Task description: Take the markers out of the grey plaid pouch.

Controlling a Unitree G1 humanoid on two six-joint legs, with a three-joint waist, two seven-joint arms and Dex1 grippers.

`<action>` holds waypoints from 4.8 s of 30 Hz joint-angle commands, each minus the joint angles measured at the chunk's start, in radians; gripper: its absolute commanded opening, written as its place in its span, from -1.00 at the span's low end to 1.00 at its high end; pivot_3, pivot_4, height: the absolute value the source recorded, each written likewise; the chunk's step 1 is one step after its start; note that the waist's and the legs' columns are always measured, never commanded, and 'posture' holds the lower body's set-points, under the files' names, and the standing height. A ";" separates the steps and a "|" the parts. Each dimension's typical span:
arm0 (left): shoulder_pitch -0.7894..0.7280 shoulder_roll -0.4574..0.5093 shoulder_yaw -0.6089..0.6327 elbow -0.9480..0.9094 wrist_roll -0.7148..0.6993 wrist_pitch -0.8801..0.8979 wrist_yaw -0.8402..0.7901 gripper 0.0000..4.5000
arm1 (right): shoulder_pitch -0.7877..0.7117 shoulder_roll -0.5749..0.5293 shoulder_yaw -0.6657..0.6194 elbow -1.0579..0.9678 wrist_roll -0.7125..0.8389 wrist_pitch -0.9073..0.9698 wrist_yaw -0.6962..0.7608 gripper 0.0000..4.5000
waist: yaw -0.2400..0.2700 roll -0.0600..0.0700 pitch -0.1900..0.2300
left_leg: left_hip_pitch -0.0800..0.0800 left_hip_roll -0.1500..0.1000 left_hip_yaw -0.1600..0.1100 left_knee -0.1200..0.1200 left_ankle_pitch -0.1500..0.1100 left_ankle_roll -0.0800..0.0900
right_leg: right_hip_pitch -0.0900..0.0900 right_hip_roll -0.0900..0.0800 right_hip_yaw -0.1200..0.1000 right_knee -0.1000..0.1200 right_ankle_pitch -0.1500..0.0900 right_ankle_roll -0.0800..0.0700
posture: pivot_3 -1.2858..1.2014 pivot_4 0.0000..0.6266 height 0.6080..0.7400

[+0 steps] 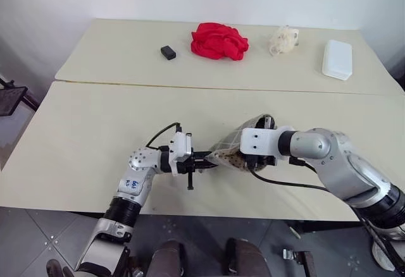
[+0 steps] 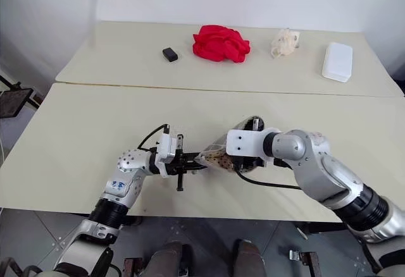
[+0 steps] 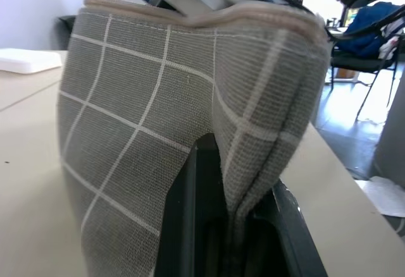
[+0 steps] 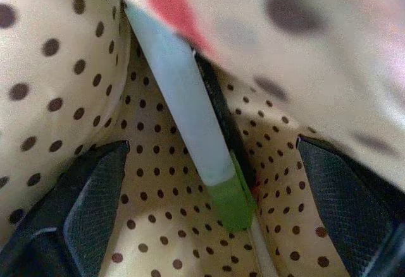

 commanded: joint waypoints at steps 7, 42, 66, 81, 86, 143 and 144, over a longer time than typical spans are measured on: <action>-0.013 0.006 0.015 -0.068 -0.064 0.065 -0.059 -1.00 | 0.041 0.074 -0.045 0.037 -0.105 -0.081 -0.035 0.98 | -0.002 0.000 0.000 | 0.000 0.000 0.000 0.000 0.000 0.000 | 0.000 0.000 0.000 0.000 0.000 0.000 | 0.03 -0.52 1.00; -0.011 0.023 0.029 -0.113 -0.096 0.207 -0.112 -1.00 | -0.005 0.215 -0.017 0.175 -0.236 -0.128 0.134 -0.32 | -0.024 0.000 0.000 | 0.001 0.000 0.000 0.000 0.000 -0.001 | 0.000 0.000 0.000 0.001 0.000 0.000 | 0.03 -0.52 1.00; -0.082 0.103 0.110 0.020 -0.052 0.103 -0.107 -1.00 | 0.073 0.070 -0.296 0.169 0.022 -0.489 0.182 -0.43 | -0.022 0.000 0.000 | 0.001 0.000 0.000 0.000 0.000 -0.001 | 0.000 0.000 0.000 0.001 0.000 0.000 | 0.03 -0.52 1.00; -0.054 0.120 0.113 0.038 -0.045 0.054 -0.107 -1.00 | 0.121 0.032 -0.351 0.139 0.164 -0.543 0.226 -0.43 | -0.020 0.000 0.000 | 0.001 0.000 0.000 0.000 0.000 0.000 | 0.000 0.000 0.000 0.001 0.000 0.000 | 0.03 -0.52 1.00; -0.063 0.111 0.108 0.040 -0.045 0.056 -0.102 -1.00 | 0.107 0.060 -0.315 0.123 0.135 -0.483 0.197 -0.43 | -0.022 0.000 0.000 | 0.001 0.000 0.000 0.000 0.000 0.000 | 0.000 0.000 0.000 0.001 0.000 0.000 | 0.03 -0.52 1.00; -0.051 0.086 0.089 0.025 -0.031 0.055 -0.077 -1.00 | -0.034 -0.077 -0.434 0.009 0.458 -0.148 0.448 -0.26 | -0.021 0.000 0.000 | 0.001 0.000 0.000 0.000 0.000 0.000 | 0.000 0.000 0.001 0.002 0.000 0.000 | 0.03 -0.52 1.00; -0.051 0.087 0.089 0.024 -0.030 0.054 -0.076 -1.00 | -0.038 -0.088 -0.429 0.001 0.463 -0.126 0.461 -0.26 | -0.021 0.000 0.000 | 0.001 0.000 0.000 0.000 0.000 0.000 | 0.000 0.000 0.001 0.002 0.000 0.000 | 0.03 -0.52 1.00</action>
